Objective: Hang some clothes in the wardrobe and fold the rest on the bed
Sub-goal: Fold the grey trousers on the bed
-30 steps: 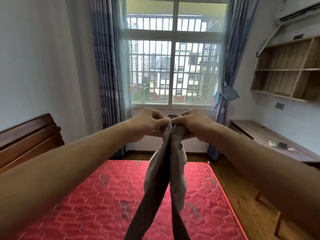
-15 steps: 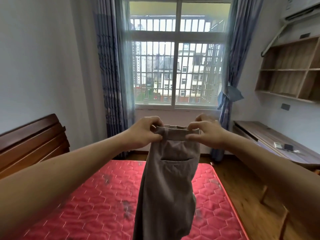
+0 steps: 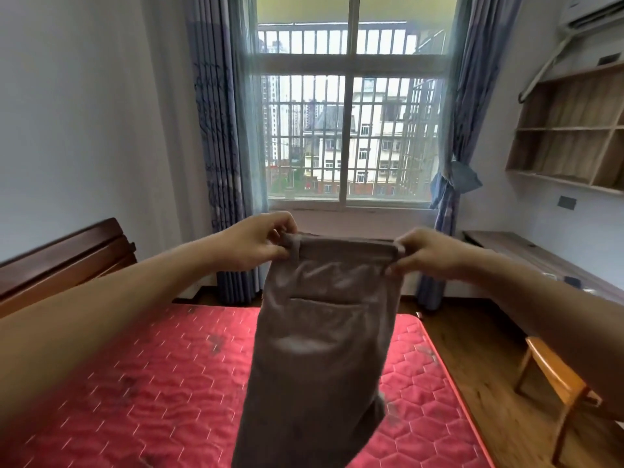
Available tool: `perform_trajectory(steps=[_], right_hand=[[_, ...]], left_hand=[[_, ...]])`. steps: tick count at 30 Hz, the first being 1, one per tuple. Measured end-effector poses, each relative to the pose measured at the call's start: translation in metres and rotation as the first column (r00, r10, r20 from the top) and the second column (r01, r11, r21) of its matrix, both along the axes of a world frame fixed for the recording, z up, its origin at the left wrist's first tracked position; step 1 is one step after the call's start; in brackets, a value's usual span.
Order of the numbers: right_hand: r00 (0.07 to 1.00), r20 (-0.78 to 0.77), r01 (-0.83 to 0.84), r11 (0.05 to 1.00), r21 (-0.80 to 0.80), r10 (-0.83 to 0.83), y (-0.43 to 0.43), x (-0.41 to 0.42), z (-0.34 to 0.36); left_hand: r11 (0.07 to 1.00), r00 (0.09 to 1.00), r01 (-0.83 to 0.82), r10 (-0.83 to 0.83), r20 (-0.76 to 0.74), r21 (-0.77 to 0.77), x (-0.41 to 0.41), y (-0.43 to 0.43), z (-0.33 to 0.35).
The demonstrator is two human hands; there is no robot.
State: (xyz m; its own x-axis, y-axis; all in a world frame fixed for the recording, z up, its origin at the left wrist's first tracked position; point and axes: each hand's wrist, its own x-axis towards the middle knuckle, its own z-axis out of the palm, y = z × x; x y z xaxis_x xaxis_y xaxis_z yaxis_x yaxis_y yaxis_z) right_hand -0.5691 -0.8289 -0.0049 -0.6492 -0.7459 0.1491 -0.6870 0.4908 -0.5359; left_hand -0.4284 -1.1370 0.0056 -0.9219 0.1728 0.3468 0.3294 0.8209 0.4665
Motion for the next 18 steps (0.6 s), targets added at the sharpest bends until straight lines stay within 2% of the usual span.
perform_trajectory(steps=[3, 6, 9, 11, 13, 15, 16, 18], right_hand=[[0.999, -0.001, -0.050, 0.926, -0.375, 0.054, -0.006, 0.009, 0.028], [0.986, 0.122, -0.024, 0.815, -0.579, 0.115, -0.014, 0.017, 0.033], [0.989, 0.089, -0.036, 0.780, -0.625, 0.118, -0.024, 0.021, 0.038], [0.990, 0.057, -0.059, 0.751, -0.657, 0.128, -0.033, 0.028, 0.043], [0.992, 0.041, -0.058, 0.706, -0.706, 0.122, -0.041, 0.034, 0.047], [0.995, 0.016, -0.059, 0.682, -0.729, 0.103, -0.044, 0.037, 0.051], [0.995, 0.006, -0.063, 0.682, -0.728, 0.099, -0.043, 0.038, 0.053], [0.995, 0.002, -0.066, 0.685, -0.726, 0.098, -0.037, 0.037, 0.054]], left_hand=[[1.000, 1.000, -0.002, 0.002, -0.026, -0.022, 0.002, -0.014, 0.018], [1.000, 0.998, 0.005, -0.004, -0.060, 0.020, 0.003, -0.023, 0.036], [0.998, 0.999, -0.052, 0.052, 0.007, -0.034, 0.004, -0.022, 0.061], [0.984, 0.991, -0.082, 0.097, 0.087, -0.159, 0.006, -0.009, 0.082], [0.960, 0.979, -0.005, 0.062, 0.194, -0.280, 0.006, 0.014, 0.101], [0.961, 0.903, 0.110, 0.011, 0.430, -0.255, 0.001, 0.034, 0.117], [0.956, 0.866, 0.118, 0.034, 0.500, -0.269, -0.001, 0.039, 0.125], [0.918, 0.850, 0.037, 0.179, 0.495, -0.395, -0.003, 0.044, 0.135]])
